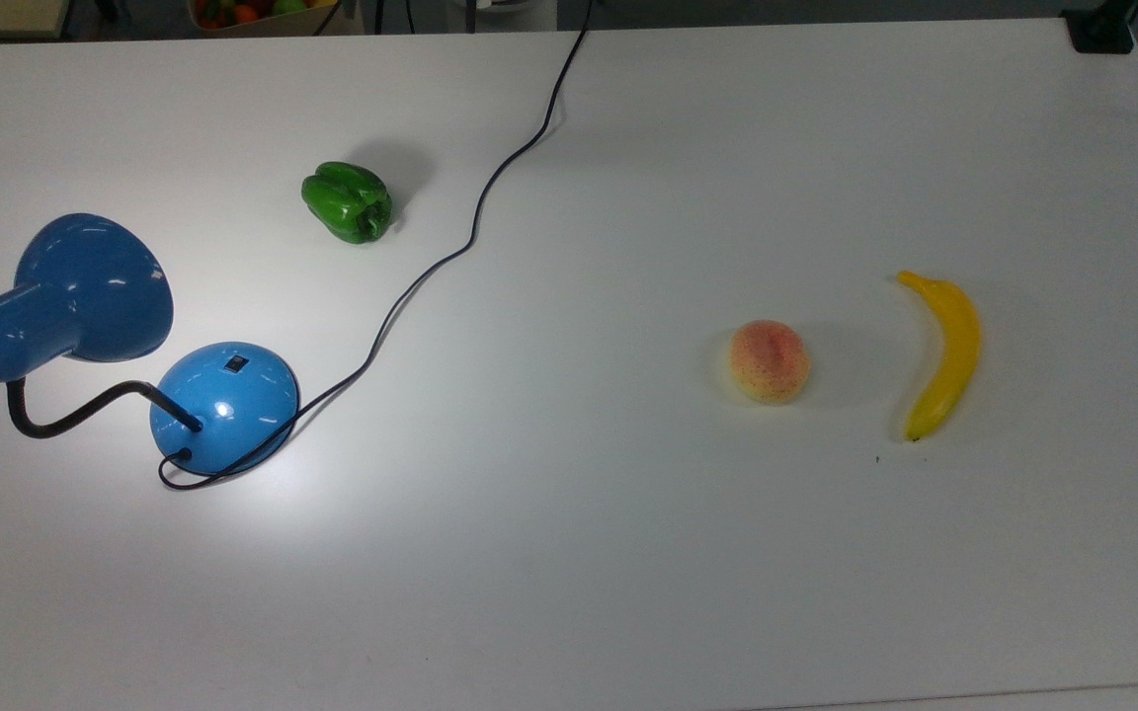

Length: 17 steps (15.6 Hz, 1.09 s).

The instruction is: Turn on desk lamp

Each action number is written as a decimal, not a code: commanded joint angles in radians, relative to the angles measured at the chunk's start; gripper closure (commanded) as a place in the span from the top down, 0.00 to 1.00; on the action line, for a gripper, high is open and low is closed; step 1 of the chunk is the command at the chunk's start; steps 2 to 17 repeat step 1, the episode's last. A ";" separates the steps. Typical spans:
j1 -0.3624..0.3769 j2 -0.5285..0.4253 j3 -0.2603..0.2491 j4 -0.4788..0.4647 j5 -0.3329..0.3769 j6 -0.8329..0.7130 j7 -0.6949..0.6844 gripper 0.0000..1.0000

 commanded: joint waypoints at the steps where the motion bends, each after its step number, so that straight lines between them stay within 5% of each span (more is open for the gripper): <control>1: 0.014 -0.003 -0.012 0.024 0.000 -0.045 -0.010 1.00; 17: 0.014 -0.003 -0.012 0.024 0.000 -0.045 -0.010 1.00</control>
